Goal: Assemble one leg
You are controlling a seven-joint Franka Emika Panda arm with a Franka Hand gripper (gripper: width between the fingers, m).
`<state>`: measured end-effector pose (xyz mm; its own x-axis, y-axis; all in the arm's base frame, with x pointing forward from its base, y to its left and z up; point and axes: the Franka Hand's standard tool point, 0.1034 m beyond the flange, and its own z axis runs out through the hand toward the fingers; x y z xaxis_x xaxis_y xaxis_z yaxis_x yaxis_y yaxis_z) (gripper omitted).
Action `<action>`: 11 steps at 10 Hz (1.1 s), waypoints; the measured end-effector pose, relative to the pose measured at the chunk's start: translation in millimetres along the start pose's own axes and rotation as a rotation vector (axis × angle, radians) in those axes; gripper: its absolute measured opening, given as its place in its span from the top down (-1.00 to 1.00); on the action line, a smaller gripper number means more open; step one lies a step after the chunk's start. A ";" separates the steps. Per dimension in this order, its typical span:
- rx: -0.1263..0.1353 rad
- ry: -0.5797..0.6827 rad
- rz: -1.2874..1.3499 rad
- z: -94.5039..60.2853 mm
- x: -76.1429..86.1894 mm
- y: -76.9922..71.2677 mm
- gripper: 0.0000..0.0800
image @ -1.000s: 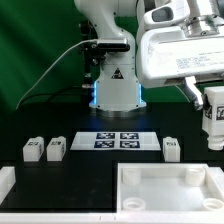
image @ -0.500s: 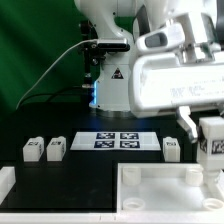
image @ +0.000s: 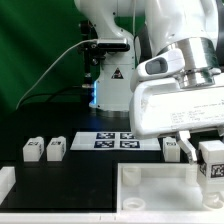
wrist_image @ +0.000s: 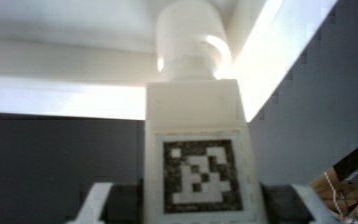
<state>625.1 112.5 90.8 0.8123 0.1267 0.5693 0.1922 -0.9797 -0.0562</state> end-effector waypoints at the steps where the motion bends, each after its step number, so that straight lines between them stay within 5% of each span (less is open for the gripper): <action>1: 0.001 0.001 0.001 2.1 3.5 -0.4 0.27; 8: 0.012 0.007 -0.002 0.5 2.7 -16.5 0.26; 11: 0.006 0.008 -0.012 -0.2 -1.8 -11.7 0.26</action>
Offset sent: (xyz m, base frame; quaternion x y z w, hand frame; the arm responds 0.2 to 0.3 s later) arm -0.0046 0.0031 -0.0128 -0.0132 -0.0264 -0.0067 0.9995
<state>621.3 123.8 90.5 0.8056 0.1376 0.5762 0.2058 -0.9771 -0.0543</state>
